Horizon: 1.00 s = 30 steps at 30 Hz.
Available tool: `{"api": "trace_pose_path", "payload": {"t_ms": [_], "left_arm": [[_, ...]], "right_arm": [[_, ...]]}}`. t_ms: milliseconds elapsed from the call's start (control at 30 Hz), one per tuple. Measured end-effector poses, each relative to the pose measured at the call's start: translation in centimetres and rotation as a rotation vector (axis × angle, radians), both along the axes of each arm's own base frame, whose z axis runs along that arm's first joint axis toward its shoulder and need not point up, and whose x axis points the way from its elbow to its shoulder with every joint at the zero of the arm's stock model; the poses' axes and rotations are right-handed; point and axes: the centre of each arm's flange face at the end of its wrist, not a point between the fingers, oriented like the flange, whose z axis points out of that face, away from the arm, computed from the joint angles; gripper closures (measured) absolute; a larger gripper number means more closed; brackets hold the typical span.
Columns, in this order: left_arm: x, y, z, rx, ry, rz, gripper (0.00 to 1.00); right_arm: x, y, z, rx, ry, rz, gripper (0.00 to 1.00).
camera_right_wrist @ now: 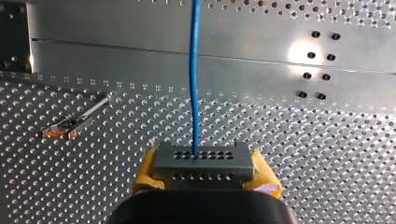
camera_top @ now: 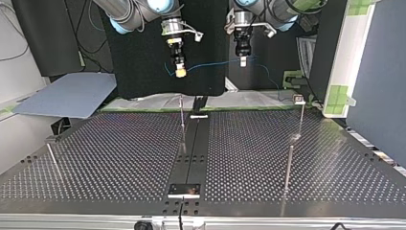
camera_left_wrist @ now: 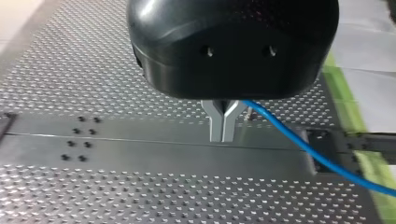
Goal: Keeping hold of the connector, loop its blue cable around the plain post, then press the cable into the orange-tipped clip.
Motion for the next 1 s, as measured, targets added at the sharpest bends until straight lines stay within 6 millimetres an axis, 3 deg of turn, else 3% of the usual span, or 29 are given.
{"api": "trace_pose_path", "payload": {"t_ms": [367, 600, 767, 1000], "left_arm": [[-0.9, 0.6, -3.5, 0.048, 0.078, 0.0, 1.0], [-1.0, 0.9, -3.7, 0.045, 0.084, 0.0, 1.0], [-0.6, 0.9, -2.7, 0.026, 0.066, -0.026, 1.0], [-0.5, 0.8, -2.6, 0.022, 0.063, -0.039, 1.0]], "right_arm": [[0.0, 0.0, 0.0, 0.0, 0.0, 0.0, 1.0], [0.1, 0.1, -0.1, 0.002, 0.002, 0.0, 1.0], [0.9, 1.1, -1.8, 0.039, 0.042, -0.008, 1.0], [0.1, 2.0, -4.8, 0.11, 0.123, -0.028, 1.0]]}}
